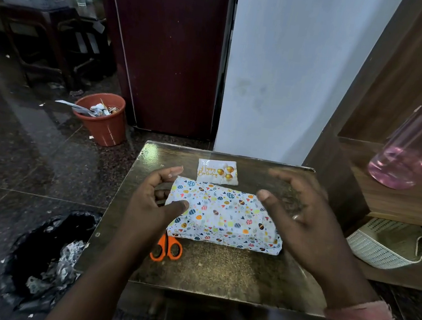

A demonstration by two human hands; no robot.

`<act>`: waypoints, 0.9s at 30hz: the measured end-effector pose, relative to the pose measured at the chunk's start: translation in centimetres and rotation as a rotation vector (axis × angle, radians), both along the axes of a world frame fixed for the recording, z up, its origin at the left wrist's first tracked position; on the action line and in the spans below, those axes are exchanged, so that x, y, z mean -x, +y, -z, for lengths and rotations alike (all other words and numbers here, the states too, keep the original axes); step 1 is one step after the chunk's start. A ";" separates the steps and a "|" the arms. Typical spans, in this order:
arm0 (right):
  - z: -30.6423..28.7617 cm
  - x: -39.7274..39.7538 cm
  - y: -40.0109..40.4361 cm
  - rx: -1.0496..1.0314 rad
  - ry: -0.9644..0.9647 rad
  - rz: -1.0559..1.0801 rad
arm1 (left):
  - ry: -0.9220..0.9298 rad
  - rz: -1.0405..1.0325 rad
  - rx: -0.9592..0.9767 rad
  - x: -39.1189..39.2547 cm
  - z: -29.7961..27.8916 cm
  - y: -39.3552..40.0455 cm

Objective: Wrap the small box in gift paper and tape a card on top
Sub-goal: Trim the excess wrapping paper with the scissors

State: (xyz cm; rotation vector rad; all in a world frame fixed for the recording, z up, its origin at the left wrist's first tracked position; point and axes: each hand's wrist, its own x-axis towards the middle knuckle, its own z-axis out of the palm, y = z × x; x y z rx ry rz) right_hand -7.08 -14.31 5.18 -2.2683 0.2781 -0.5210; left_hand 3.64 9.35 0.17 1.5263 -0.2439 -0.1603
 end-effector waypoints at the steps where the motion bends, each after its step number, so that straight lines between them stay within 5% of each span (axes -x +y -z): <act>1: -0.2 0.1 0.2 -0.003 0.047 -0.068 | -0.005 0.005 0.002 0.0 -0.1 0.0; 6: 1.0 -0.1 0.4 0.274 0.293 -0.193 | -0.023 -0.009 0.039 0.3 -0.6 0.0; 13: 1.7 -0.5 0.7 0.241 0.031 -0.004 | 0.055 0.009 0.213 0.2 -0.9 0.1; 22: 0.9 -0.8 2.1 0.239 -0.147 0.120 | -0.163 0.218 -0.331 0.9 -0.4 0.3; 27: 0.7 -0.3 1.7 0.211 -0.034 0.003 | -0.093 0.121 -0.301 0.5 0.1 -0.1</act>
